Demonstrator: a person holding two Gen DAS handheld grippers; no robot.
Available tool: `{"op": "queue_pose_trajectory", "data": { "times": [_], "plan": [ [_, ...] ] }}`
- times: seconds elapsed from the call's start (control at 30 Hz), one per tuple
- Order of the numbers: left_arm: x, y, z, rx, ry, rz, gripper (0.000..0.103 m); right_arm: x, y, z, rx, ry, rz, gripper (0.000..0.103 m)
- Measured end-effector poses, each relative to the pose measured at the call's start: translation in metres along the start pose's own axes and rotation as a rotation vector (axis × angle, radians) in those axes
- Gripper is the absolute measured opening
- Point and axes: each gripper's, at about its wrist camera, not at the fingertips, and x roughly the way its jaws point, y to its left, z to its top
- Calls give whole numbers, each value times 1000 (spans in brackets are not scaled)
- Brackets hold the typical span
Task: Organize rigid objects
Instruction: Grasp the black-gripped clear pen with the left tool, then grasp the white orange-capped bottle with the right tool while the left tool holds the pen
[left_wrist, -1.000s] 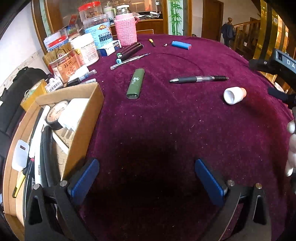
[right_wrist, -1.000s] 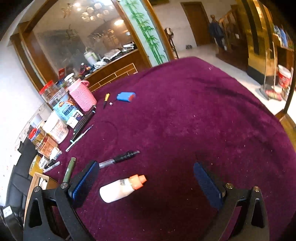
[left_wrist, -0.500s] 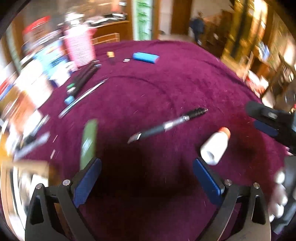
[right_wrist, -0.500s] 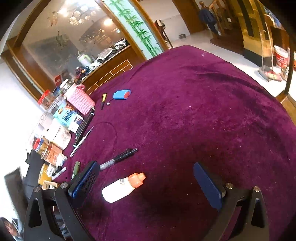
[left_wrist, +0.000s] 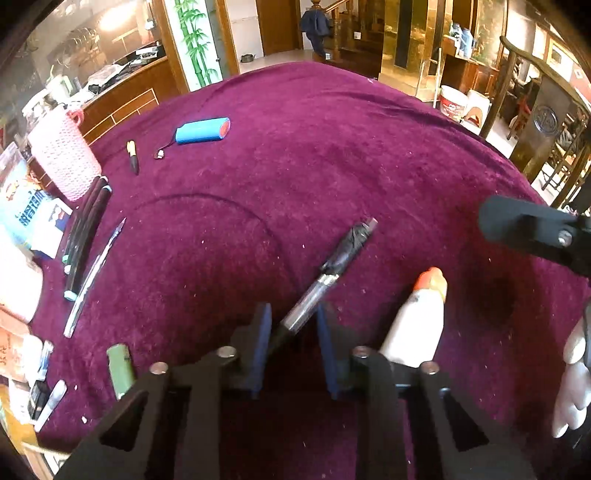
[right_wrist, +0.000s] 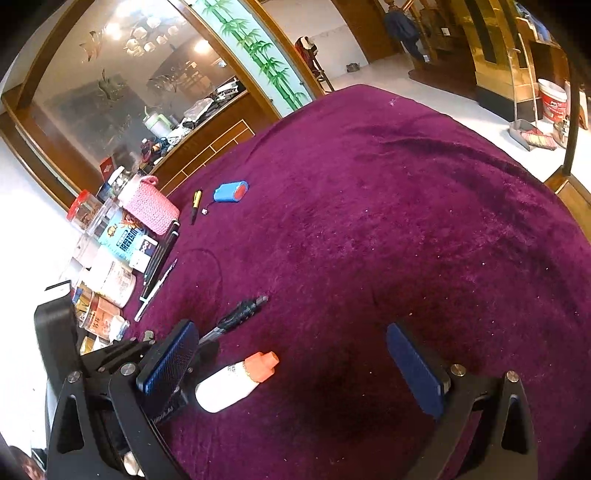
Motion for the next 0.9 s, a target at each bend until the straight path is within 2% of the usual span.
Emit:
{"op": "queue_pose_trajectory", "data": {
  "times": [0.1,0.4,0.5,0.53,0.6,0.63,0.67,0.7,0.73,0.77,0.9],
  "plan": [
    [-9,7,-7,-56,5,-19,11,4,2,-2,-15,14,-8,103],
    [-45,12,-47,-147,-7,-72,10,6,7,-6,-38,23,-2,103],
    [-39,7,-49,-147,15,-65,10,5,6,-5,-31,23,4,103],
    [-33,5,-49,-151,28,-60,12,5,7,-6,-32,24,6,103],
    [-29,0,-48,-156,3,-44,19,5,7,-6,-36,27,7,103],
    [-29,-4,-46,-158,0,-47,31,5,7,-6,-37,28,7,103],
    [-28,-9,-45,-152,-4,-42,37,5,7,-7,-38,30,7,103],
    [-27,-17,-44,-122,-5,-2,38,5,8,-7,-42,31,9,103],
    [-28,-26,-44,-88,-13,33,30,5,10,-7,-47,32,12,103],
    [-29,-27,-44,-91,-11,22,10,5,12,-7,-54,32,16,103],
    [-53,-18,-53,-182,-52,-37,10,5,18,-11,-88,43,33,103]
  ]
}}
